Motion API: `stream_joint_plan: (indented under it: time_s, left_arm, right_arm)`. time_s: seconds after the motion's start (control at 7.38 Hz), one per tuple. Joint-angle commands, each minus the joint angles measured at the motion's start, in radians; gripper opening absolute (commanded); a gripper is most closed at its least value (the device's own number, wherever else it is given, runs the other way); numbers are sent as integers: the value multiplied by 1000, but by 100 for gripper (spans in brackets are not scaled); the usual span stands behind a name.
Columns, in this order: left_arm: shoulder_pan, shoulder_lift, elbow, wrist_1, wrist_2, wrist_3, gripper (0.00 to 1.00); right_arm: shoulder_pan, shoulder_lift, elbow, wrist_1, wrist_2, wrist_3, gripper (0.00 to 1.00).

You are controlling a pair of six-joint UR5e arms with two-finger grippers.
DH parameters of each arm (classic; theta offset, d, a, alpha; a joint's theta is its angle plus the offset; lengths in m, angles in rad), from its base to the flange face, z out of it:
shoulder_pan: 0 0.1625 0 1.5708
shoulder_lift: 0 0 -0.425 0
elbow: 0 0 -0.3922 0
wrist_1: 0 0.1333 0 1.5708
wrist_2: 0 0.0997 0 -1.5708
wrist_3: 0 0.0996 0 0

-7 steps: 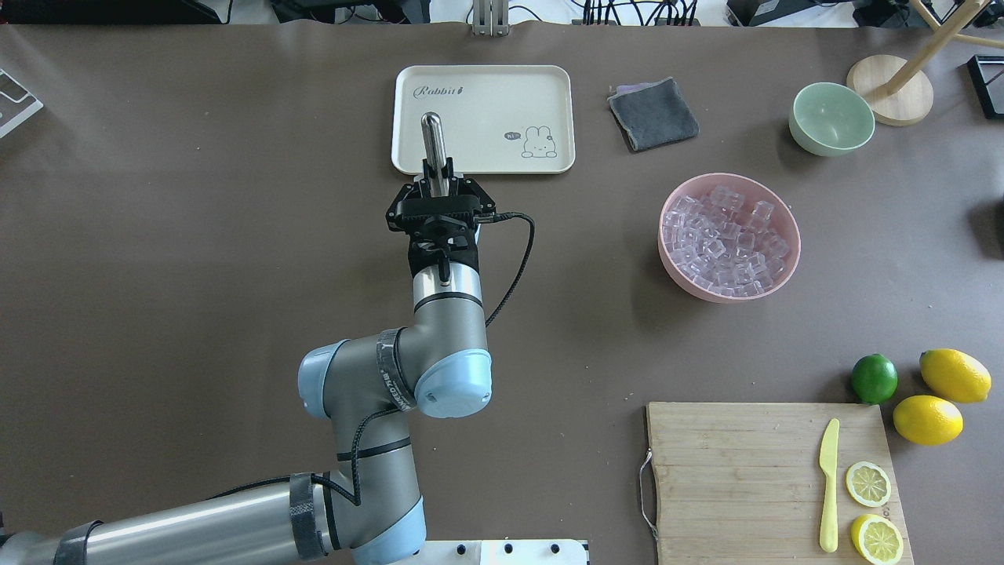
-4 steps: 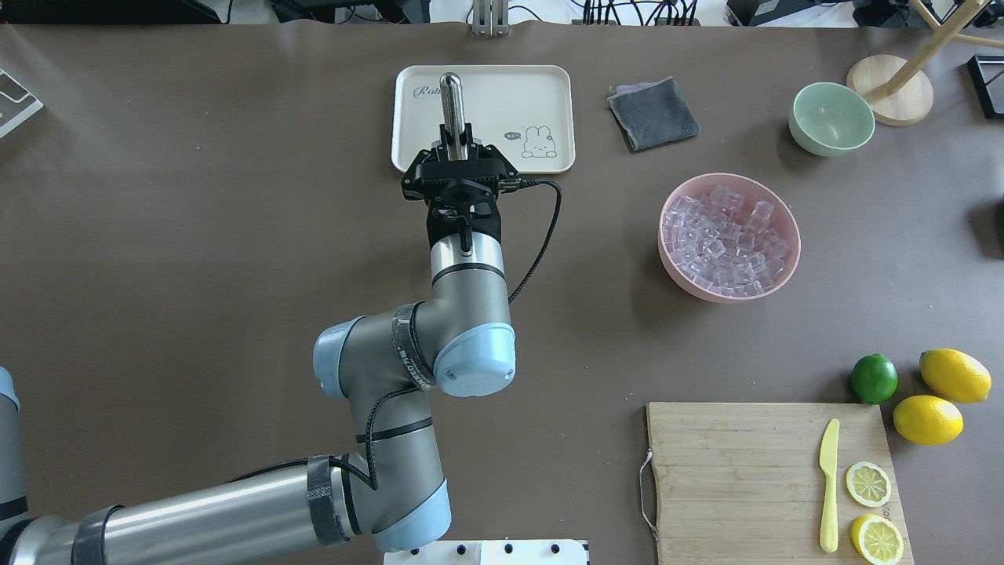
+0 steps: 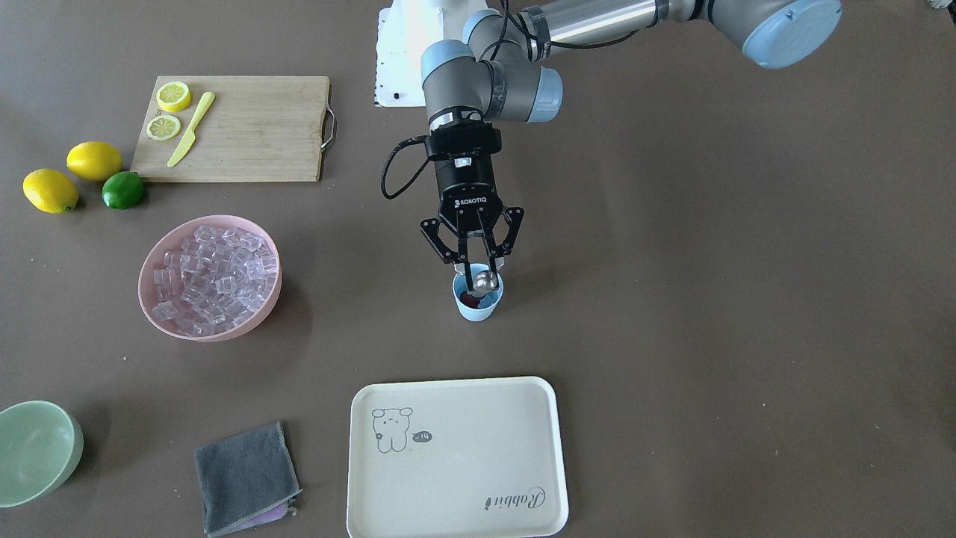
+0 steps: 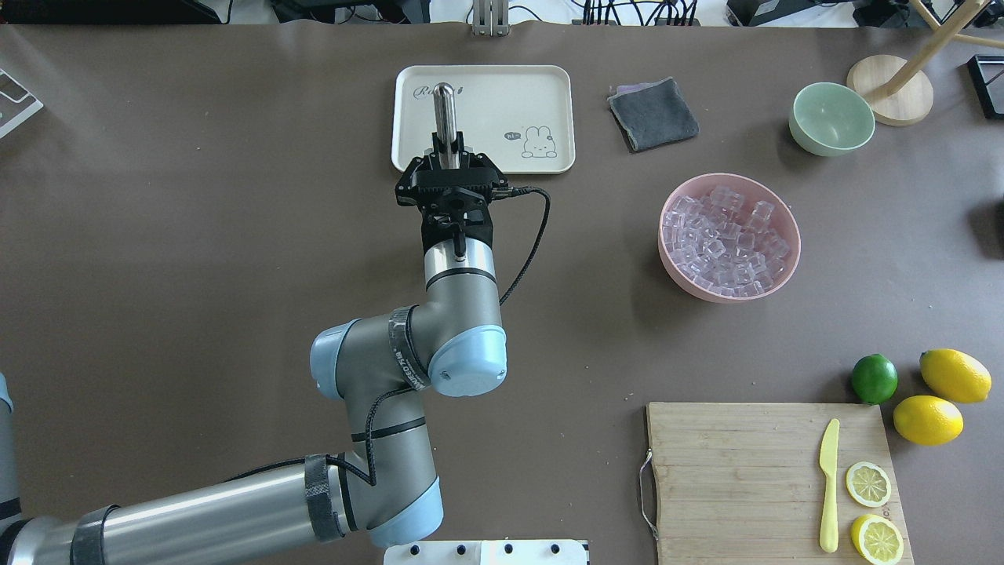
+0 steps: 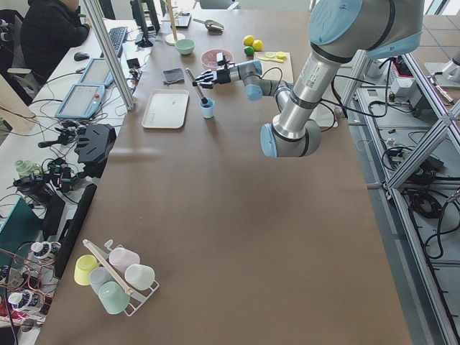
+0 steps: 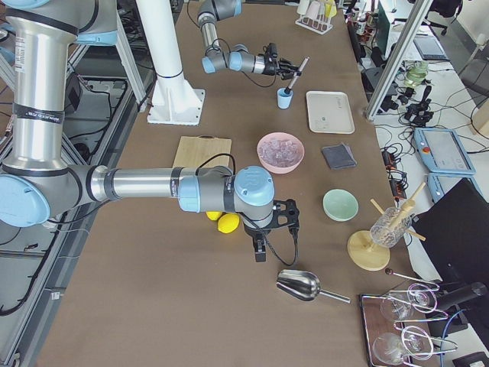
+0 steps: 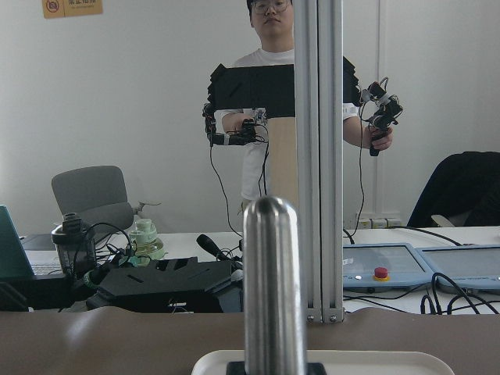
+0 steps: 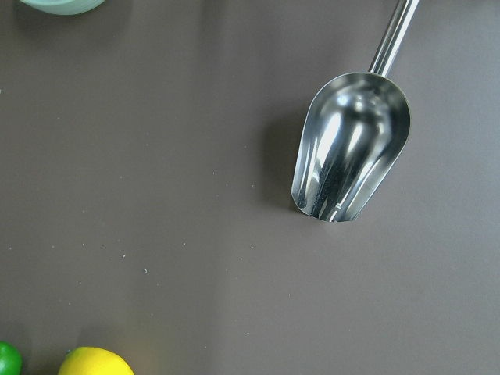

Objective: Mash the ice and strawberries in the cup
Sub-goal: 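Push the muddler down into the cup with the left gripper, mashing repeatedly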

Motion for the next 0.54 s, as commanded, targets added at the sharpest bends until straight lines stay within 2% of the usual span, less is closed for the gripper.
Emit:
stream_joint_plan:
  time_s: [0.0,0.41]
  left_arm:
    - [4,14,3,0,-2,-37,24]
    - [21,23,13,-5,-2,-45,24]
  right_arm:
    - [0,-5,-1,0,0,0,99]
    - [0,-9,-1,0,0,0,99]
